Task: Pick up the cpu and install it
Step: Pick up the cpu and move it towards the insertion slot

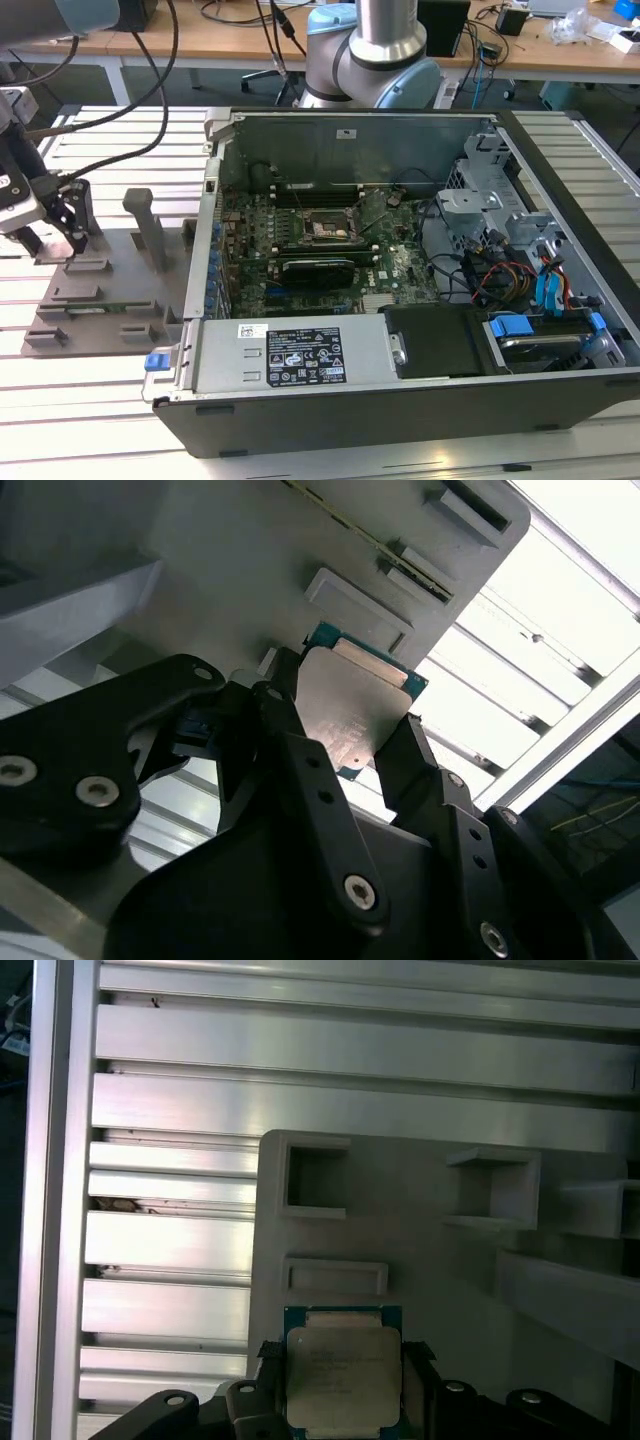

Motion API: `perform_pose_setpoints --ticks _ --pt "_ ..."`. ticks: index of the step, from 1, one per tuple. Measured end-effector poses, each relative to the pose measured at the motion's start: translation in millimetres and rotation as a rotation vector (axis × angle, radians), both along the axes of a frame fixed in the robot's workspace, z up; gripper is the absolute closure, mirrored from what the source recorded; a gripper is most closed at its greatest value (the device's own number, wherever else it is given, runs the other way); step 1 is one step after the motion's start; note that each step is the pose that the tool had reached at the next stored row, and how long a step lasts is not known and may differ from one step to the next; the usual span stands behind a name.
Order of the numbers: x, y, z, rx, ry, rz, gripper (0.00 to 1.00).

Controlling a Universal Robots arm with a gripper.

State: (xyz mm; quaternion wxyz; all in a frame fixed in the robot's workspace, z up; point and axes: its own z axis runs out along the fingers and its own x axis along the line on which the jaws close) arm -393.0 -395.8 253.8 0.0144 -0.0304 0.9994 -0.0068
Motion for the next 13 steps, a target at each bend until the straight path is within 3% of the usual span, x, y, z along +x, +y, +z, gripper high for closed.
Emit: perform_pose_setpoints --ticks 13 --pt "0.0 0.0 20.9 0.0 0.0 0.0 0.45"
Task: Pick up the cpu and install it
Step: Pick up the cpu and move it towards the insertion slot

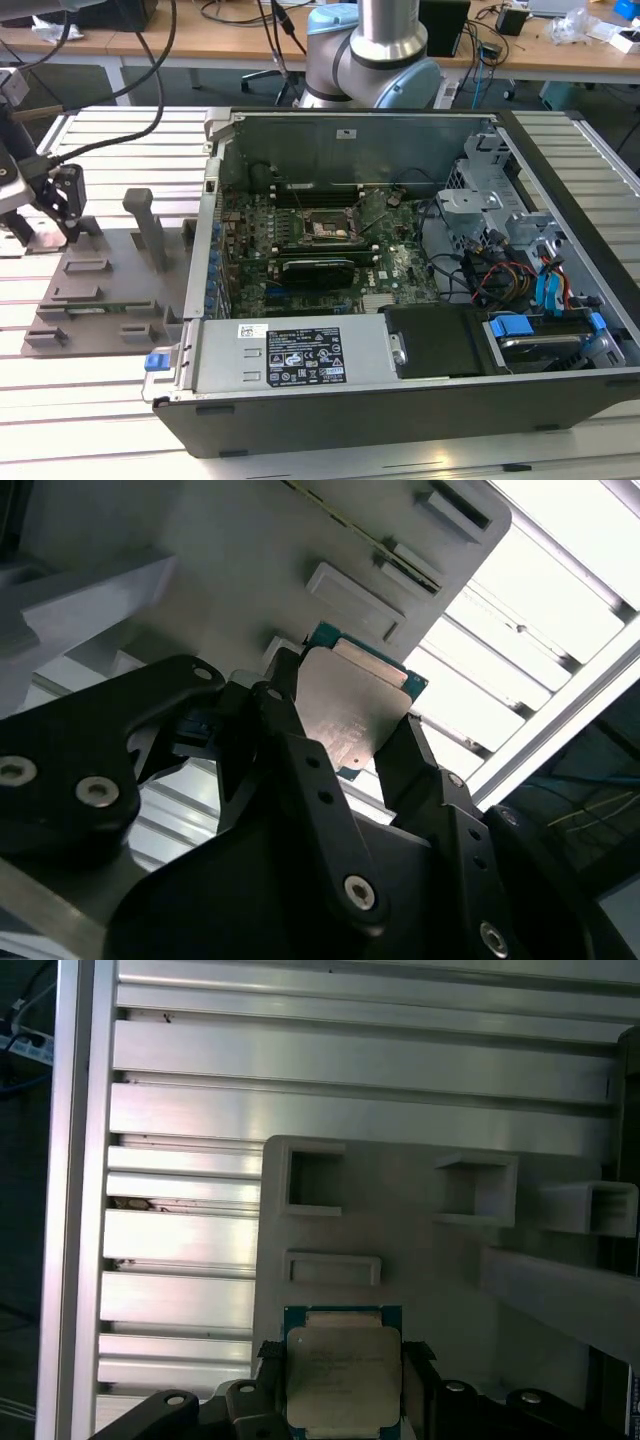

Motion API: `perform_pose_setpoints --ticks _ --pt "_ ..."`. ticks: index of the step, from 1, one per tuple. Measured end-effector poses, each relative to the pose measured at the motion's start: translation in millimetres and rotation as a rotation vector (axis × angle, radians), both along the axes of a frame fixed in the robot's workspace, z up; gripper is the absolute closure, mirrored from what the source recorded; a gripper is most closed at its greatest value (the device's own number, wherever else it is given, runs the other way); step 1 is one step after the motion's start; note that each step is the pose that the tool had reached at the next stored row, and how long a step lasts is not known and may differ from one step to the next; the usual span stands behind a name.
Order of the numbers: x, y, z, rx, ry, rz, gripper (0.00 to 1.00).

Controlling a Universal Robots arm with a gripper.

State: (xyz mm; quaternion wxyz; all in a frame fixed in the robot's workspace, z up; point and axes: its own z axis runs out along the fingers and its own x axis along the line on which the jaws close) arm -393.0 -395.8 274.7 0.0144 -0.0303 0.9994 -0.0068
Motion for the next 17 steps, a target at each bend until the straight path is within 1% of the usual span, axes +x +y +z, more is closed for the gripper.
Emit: perform_pose_setpoints --ticks 4,11,17 --pt "0.0 0.0 6.8 0.0 -0.0001 0.0 0.45" --pt "0.0 0.0 14.9 0.0 0.0 0.0 0.45" --pt "0.0 0.0 20.6 0.0 0.0 0.0 0.45"
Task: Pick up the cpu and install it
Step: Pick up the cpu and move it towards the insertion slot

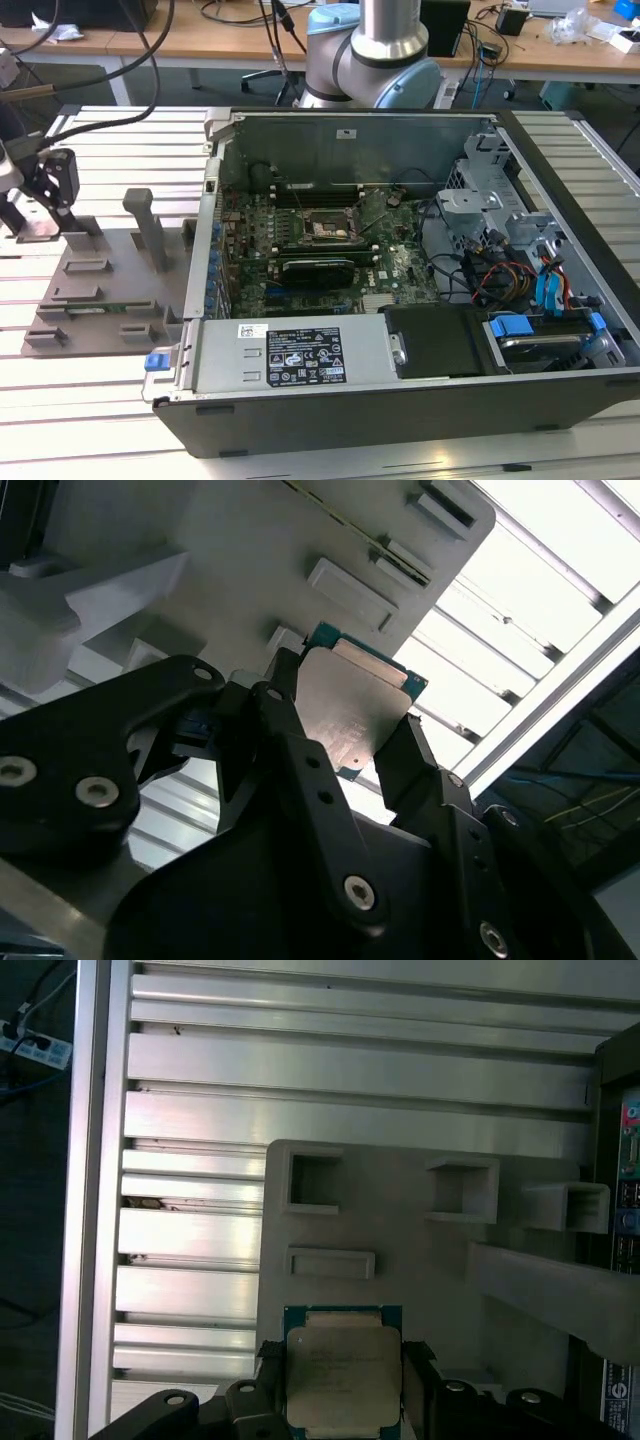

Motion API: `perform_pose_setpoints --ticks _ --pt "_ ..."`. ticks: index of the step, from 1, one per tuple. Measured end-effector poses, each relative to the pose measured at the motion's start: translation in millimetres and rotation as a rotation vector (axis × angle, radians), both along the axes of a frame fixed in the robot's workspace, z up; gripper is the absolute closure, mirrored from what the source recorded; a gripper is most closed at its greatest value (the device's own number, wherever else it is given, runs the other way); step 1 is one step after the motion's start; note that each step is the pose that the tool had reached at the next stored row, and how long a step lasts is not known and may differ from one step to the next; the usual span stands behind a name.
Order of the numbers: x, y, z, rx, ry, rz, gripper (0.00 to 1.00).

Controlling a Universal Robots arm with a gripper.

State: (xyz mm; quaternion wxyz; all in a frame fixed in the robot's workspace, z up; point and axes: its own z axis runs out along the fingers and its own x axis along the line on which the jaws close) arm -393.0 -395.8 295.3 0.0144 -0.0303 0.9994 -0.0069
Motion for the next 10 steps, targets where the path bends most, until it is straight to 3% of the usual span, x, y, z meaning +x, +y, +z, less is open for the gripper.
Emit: perform_pose_setpoints --ticks 10 --pt "0.0 0.0 13.8 -0.0001 -0.0001 0.0 0.45"
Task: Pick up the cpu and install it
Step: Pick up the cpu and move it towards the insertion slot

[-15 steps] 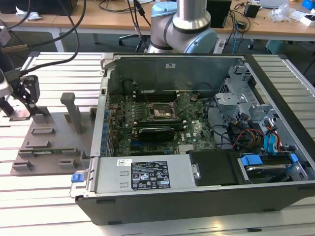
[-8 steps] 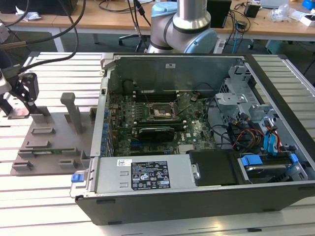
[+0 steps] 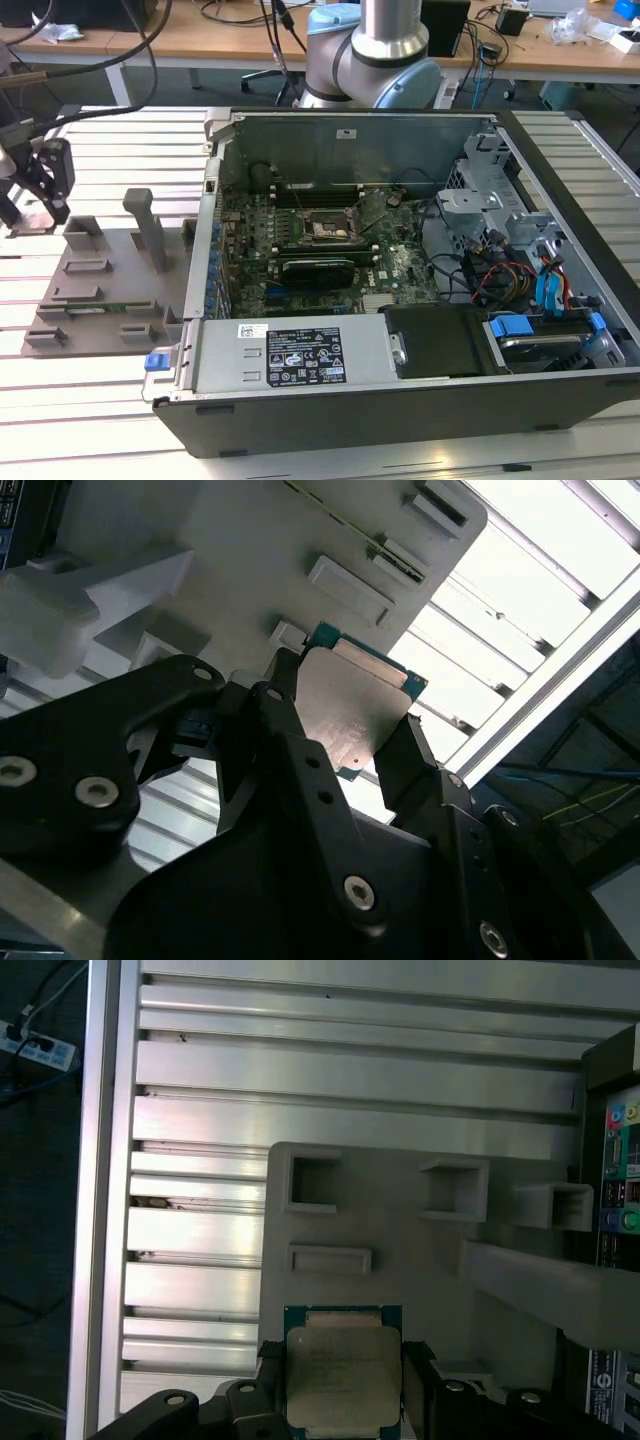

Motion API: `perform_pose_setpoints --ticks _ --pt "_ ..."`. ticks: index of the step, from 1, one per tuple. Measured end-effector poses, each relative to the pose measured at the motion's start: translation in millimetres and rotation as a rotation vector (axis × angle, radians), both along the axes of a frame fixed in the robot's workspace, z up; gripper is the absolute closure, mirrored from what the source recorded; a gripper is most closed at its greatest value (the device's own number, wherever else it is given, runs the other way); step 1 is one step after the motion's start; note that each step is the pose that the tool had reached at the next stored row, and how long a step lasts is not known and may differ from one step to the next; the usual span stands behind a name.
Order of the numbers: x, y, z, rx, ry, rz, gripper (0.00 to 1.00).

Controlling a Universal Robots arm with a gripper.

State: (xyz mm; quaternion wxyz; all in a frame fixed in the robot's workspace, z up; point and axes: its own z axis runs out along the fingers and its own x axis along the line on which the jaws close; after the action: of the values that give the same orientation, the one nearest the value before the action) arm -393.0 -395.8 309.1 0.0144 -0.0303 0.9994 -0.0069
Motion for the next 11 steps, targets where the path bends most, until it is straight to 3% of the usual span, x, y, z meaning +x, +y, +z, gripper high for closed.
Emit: perform_pose_setpoints --ticks 6,11 --pt "0.0 0.0 9.0 -0.0001 0.0 0.0 0.45" --pt "0.0 0.0 25.5 -0.0001 0.0001 0.0 0.45"
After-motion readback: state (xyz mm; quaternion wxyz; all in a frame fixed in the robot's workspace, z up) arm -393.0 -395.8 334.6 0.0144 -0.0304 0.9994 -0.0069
